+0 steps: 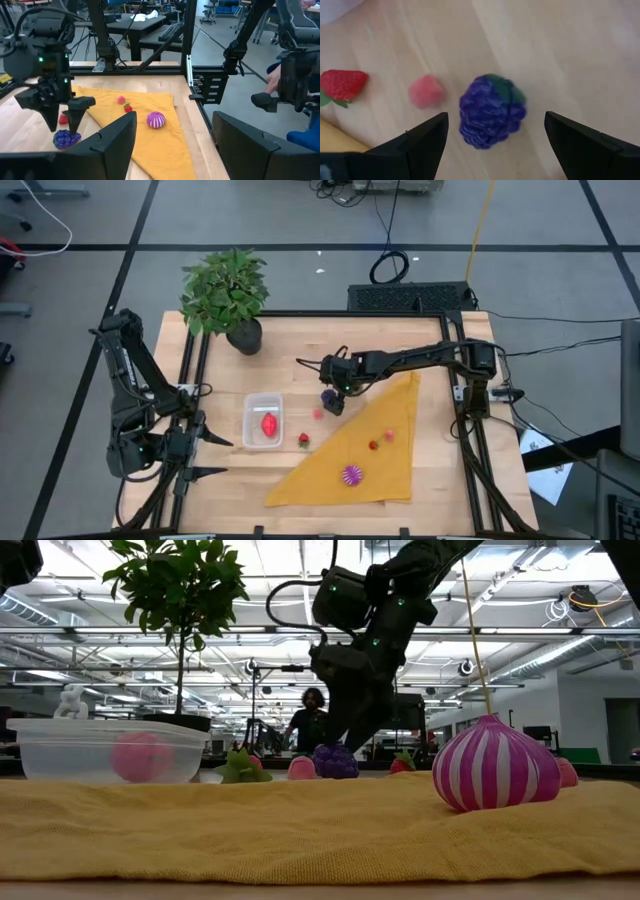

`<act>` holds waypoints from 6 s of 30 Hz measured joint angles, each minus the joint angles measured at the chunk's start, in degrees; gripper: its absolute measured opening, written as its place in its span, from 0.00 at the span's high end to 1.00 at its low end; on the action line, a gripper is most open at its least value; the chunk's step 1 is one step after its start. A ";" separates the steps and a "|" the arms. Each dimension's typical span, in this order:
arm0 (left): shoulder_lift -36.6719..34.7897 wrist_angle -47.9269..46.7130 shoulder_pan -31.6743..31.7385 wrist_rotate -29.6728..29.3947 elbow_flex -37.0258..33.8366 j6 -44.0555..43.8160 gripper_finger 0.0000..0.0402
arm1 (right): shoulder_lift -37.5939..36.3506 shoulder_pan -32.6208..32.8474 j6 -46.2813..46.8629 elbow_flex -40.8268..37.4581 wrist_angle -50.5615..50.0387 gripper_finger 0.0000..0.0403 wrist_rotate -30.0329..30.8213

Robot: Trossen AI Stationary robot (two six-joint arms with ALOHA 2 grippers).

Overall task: Pick and placing Produce into tupperware
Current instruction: Put the purple grapes into the transparent bin

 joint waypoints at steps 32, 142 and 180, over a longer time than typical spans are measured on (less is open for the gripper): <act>0.01 -1.37 -0.02 0.13 0.00 -1.22 0.34 | 4.76 0.20 -1.08 -0.46 5.19 0.22 -4.28; 19.53 18.94 33.38 20.03 0.00 4.43 0.34 | -9.00 18.69 -16.58 6.54 28.65 0.45 -8.39; 22.46 28.43 35.69 27.19 -0.05 12.15 0.34 | -8.26 18.71 -18.13 6.60 32.65 0.45 -8.40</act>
